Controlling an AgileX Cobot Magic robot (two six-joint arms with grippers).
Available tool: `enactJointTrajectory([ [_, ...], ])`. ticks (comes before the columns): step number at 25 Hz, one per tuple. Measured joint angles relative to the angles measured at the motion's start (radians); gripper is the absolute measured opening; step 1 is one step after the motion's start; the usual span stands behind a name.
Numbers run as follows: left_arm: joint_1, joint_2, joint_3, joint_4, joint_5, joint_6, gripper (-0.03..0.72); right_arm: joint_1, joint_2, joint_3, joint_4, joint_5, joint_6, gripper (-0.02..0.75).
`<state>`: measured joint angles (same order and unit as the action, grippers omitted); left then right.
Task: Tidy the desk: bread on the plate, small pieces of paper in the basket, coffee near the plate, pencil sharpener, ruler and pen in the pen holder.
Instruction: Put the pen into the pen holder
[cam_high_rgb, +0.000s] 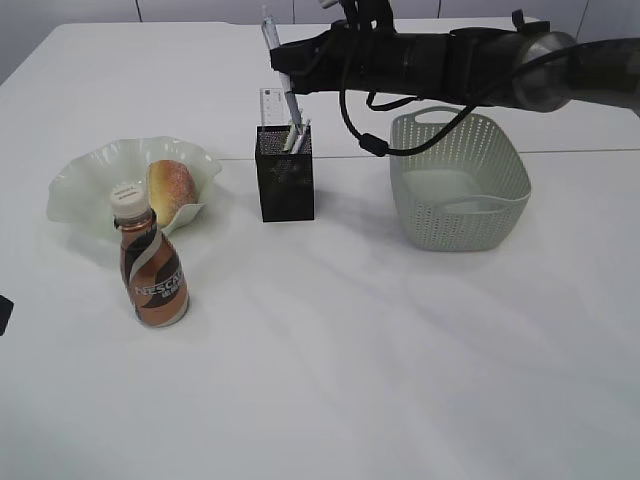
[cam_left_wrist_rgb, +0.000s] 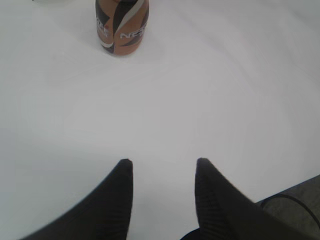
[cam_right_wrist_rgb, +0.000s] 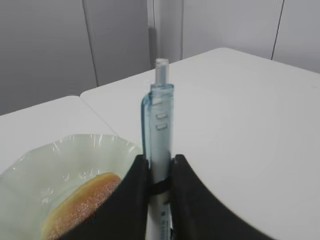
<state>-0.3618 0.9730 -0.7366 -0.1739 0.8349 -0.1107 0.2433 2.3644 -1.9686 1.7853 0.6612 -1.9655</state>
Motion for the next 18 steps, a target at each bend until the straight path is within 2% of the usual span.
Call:
enactJointTrajectory([
  [13,0.0,0.0,0.0,0.0,-0.001,0.0,0.307,0.0,0.083,-0.025,0.0,0.002,0.037,0.073],
  [16,0.0,0.0,0.0,0.0,-0.001,0.0,0.307,0.0,0.095,-0.025,0.0,0.002,0.039,0.108],
  [18,0.0,0.0,0.0,0.0,-0.001,0.0,0.307,0.0,0.095,-0.025,0.0,0.002,0.039,0.181],
])
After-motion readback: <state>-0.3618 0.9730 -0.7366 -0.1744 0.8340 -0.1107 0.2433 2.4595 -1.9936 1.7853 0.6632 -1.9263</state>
